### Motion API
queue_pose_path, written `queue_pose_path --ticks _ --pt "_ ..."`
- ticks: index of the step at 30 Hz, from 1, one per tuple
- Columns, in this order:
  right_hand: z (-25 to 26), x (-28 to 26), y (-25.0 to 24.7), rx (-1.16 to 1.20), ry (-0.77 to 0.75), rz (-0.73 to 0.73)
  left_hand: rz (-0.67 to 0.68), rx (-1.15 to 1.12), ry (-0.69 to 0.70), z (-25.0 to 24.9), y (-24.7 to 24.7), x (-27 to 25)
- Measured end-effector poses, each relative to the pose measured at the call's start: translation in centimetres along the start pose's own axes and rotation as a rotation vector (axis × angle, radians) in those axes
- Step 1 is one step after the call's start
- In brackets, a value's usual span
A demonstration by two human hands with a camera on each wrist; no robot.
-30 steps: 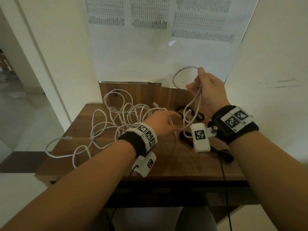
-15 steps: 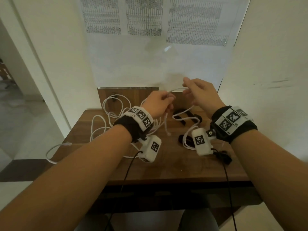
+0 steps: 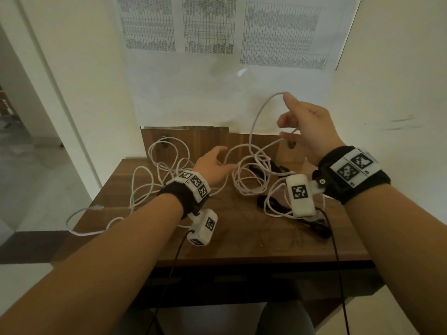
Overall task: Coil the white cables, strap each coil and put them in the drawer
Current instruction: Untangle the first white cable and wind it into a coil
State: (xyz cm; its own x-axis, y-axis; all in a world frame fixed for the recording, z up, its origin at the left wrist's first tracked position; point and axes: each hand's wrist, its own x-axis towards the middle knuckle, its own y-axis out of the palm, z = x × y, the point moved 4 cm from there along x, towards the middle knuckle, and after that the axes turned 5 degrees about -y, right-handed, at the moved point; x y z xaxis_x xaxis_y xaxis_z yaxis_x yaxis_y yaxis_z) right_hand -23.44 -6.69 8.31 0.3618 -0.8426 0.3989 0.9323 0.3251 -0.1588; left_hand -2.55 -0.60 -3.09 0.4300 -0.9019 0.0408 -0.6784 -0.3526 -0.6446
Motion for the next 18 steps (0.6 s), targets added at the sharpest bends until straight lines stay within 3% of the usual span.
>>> queue_pose_path --ticks 4,7,11,18 --pt "0.6 0.2 0.2 -0.007 -0.020 -0.076 -0.020 0.027 0.050 -0.7 -0.8 0.2" --pt "0.1 0.6 -0.2 -0.048 -0.015 -0.110 -0.108 -0.248 0.021 -1.7 -2.2 0.4" --pt "-1.5 0.4 -0.5 -0.190 -0.010 -0.037 -0.133 -0.582 0.041 -3.9 -4.6 0.7" --pt "-3.6 -1.0 0.0 -0.385 0.081 0.121 -0.206 -0.475 0.262 -9.9 -9.0 -0.4"
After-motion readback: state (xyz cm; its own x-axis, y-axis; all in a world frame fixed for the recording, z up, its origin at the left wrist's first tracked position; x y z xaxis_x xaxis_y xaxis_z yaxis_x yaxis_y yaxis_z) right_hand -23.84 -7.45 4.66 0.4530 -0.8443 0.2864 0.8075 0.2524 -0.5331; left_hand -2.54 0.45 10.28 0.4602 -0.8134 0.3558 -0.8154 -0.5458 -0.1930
